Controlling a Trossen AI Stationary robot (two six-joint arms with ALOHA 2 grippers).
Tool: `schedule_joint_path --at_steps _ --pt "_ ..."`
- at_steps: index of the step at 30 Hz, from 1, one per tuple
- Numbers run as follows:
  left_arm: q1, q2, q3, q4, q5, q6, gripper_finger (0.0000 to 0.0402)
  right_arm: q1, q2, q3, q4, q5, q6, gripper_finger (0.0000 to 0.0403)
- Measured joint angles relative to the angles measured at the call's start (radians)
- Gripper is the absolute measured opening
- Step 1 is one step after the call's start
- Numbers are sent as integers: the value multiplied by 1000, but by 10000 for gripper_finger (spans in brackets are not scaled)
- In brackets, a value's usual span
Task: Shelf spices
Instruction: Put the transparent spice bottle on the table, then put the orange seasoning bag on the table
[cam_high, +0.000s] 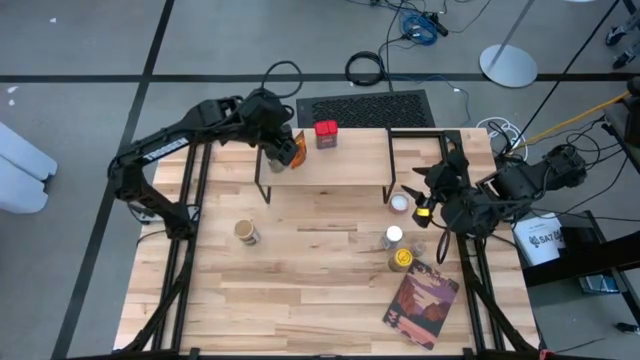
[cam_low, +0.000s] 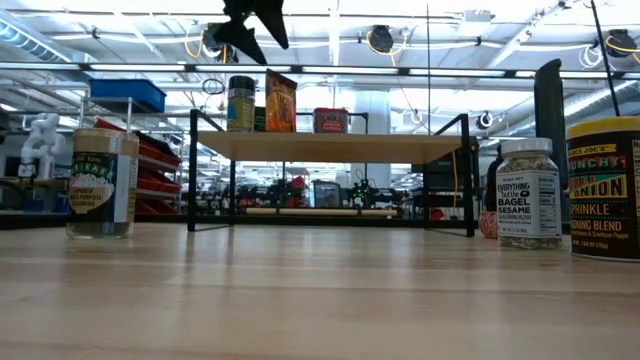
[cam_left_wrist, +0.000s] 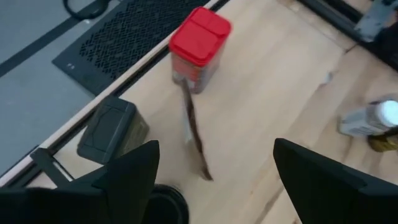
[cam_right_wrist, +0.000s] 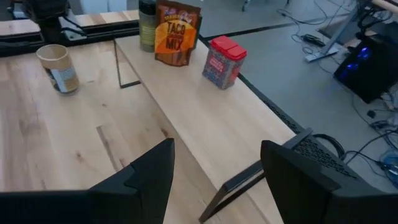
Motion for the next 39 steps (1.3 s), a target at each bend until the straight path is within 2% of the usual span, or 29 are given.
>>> schedule_joint_path --at_steps 7,16,24,28,39 --pt "11 64 -1 -1 -39 29 324 -20 1 0 94 -3 -77 226" --pt "6 95 -1 -13 -42 58 312 -20 1 0 103 -3 -84 226" --pt "6 97 -1 -11 -60 62 216 -20 1 0 103 -1 -83 226" --pt "6 97 -1 -18 -33 67 170 -20 1 0 103 -1 -88 226" --pt "-4 97 -1 -18 -22 110 95 -20 1 0 103 -1 -100 226"
